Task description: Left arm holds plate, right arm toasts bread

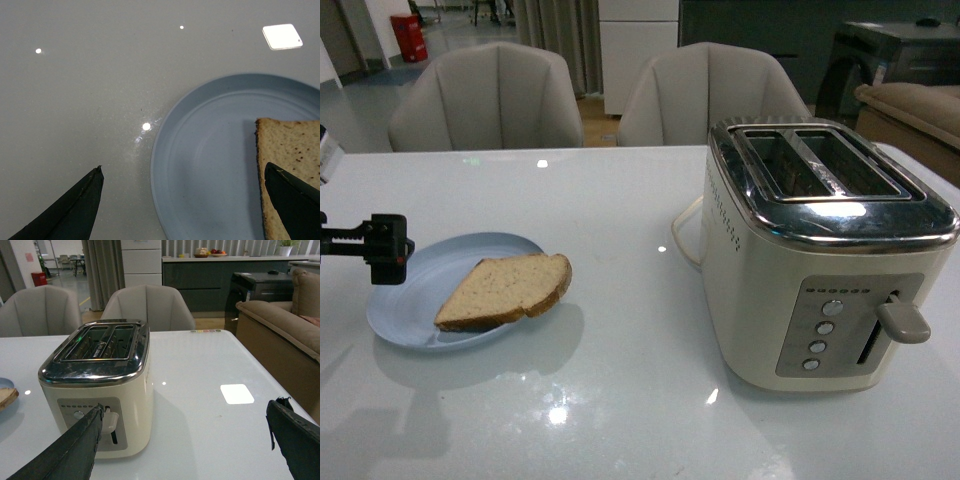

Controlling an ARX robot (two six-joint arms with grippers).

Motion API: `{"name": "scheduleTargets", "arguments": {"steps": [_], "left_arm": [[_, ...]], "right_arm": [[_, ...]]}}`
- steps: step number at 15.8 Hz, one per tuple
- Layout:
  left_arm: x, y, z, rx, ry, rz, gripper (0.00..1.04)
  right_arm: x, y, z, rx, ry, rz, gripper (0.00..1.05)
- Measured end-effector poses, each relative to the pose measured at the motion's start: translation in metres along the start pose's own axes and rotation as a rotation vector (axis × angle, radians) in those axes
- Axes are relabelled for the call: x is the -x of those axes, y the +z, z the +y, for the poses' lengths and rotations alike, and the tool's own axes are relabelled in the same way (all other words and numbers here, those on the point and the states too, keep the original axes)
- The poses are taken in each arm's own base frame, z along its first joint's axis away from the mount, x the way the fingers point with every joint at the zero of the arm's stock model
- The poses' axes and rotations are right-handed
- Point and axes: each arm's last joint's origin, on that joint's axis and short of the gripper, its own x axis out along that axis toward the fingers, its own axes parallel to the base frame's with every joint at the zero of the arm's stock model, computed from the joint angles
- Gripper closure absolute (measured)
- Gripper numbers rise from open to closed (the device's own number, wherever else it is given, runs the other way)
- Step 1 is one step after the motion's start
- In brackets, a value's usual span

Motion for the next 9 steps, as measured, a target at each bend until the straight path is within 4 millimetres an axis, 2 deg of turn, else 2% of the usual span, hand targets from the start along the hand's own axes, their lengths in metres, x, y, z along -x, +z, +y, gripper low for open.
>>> {"name": "scheduleTargets", "arguments": {"steps": [4,7,9], "left_arm": [[-0.031,-0.016,0.006,-0.002,0.015,0.088,0.07],[-0.049,-0.012,0.016,0.032,0.024,0.059,0.07],[-0.057,-0.017,0.017,0.031,0.007,0.052,0.07]], "right_arm": [[0.0,0.0,0.0,0.0,0.0,0.0,0.06],[0.0,0.0,0.0,0.0,0.0,0.0,0.06],[0.0,0.0,0.0,0.0,0.0,0.0,0.06]]}}
